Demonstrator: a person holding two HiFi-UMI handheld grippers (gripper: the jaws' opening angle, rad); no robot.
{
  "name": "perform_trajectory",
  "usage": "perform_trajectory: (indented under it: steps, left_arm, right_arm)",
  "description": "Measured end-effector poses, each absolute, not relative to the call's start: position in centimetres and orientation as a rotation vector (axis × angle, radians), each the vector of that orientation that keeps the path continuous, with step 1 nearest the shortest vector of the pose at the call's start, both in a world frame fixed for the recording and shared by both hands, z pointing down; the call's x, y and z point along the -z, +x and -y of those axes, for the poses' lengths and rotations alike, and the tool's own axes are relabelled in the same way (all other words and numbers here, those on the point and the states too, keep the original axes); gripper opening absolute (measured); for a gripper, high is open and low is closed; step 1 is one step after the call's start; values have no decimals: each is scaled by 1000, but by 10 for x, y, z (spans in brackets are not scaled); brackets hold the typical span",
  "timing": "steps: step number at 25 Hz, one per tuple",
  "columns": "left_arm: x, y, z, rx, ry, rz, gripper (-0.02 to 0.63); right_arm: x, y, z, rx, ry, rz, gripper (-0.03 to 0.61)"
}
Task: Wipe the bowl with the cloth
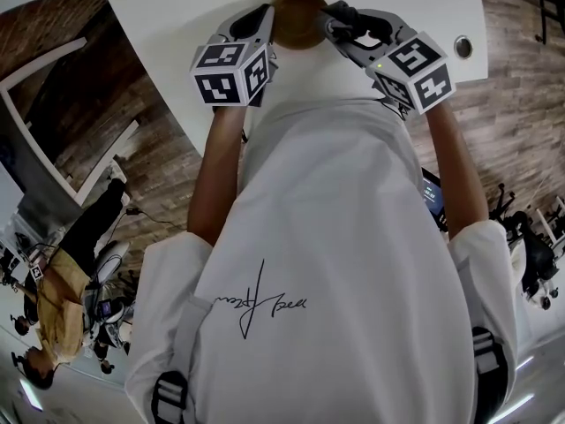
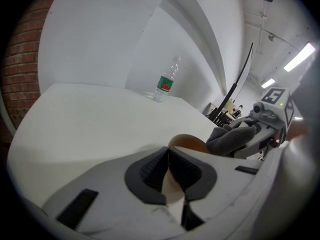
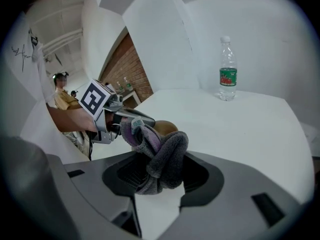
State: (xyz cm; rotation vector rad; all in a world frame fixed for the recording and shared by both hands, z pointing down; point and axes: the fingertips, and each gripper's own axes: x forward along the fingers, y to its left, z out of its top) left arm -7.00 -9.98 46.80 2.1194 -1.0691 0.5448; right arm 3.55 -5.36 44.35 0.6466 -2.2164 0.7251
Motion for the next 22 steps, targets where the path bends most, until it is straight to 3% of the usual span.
perform_trajectory:
  steps: [22]
  left_arm:
    - [-471,-74,102,-550,2112,1080,15]
  right_arm:
    - [-446,32,75,-699,592,2238,181]
